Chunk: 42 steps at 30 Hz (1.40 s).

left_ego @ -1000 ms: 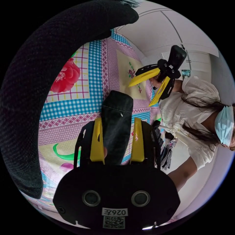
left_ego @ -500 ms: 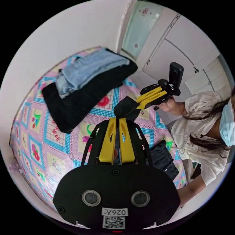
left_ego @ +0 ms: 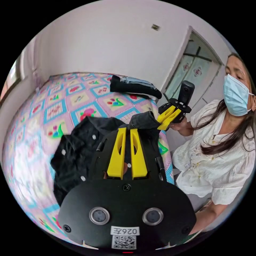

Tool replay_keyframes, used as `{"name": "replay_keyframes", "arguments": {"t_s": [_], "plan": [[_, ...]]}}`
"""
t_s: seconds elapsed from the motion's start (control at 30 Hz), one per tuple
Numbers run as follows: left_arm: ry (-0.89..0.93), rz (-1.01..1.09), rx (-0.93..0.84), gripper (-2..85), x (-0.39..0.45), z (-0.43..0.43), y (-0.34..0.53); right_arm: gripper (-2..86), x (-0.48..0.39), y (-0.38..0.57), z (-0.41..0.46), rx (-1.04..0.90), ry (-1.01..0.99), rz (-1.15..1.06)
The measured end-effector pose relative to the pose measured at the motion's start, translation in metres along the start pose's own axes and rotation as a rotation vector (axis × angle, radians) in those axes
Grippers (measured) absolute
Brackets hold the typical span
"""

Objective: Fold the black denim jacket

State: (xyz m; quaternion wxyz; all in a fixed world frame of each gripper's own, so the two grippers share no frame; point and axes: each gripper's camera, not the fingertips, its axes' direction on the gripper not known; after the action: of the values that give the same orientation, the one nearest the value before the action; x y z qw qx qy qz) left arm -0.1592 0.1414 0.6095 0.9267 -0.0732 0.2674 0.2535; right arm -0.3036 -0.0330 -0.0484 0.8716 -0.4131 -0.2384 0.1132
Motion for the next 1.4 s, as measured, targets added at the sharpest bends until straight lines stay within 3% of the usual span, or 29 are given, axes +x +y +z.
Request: {"name": "replay_keyframes", "arguments": {"t_s": [0.3,0.37,0.53,0.7,0.8,0.93,1.1,1.3,1.37,1.4], "plan": [[0.103,-0.473,0.022,4.7,-0.046,-0.006,0.192,-1.4,-0.05,0.065,0.163,-0.378,-0.072,-0.007],[0.113,-0.526,-0.002,3.9,-0.047,-0.013,0.208,-1.2,-0.049,0.076,0.179,-0.432,-0.061,-0.002],[0.017,-0.597,0.038,2.6,-0.043,-0.06,0.219,5.3,-0.048,0.086,0.194,-0.548,-0.258,0.004],[-0.088,-0.543,0.104,9.5,-0.053,-0.106,0.155,6.1,0.016,0.082,0.11,-0.31,-0.129,0.171],[-0.011,-0.496,0.159,11.4,-0.077,-0.109,0.095,5.1,0.082,0.086,0.067,-0.236,0.111,0.289],[0.125,-0.462,0.137,15.1,-0.119,-0.083,0.005,5.2,0.161,0.079,0.051,-0.224,0.286,0.333],[0.191,-0.471,0.017,17.9,-0.188,-0.027,-0.124,4.8,0.216,0.068,0.081,-0.307,0.327,0.273],[0.091,-0.432,-0.231,20.2,-0.229,0.028,-0.219,6.3,0.242,0.056,0.126,-0.394,0.27,0.12],[0.096,-0.41,-0.303,18.3,-0.235,0.043,-0.235,6.4,0.244,0.051,0.137,-0.406,0.28,0.08],[0.093,-0.4,-0.352,12.0,-0.237,0.051,-0.244,6.0,0.246,0.047,0.143,-0.403,0.28,0.055]]}}
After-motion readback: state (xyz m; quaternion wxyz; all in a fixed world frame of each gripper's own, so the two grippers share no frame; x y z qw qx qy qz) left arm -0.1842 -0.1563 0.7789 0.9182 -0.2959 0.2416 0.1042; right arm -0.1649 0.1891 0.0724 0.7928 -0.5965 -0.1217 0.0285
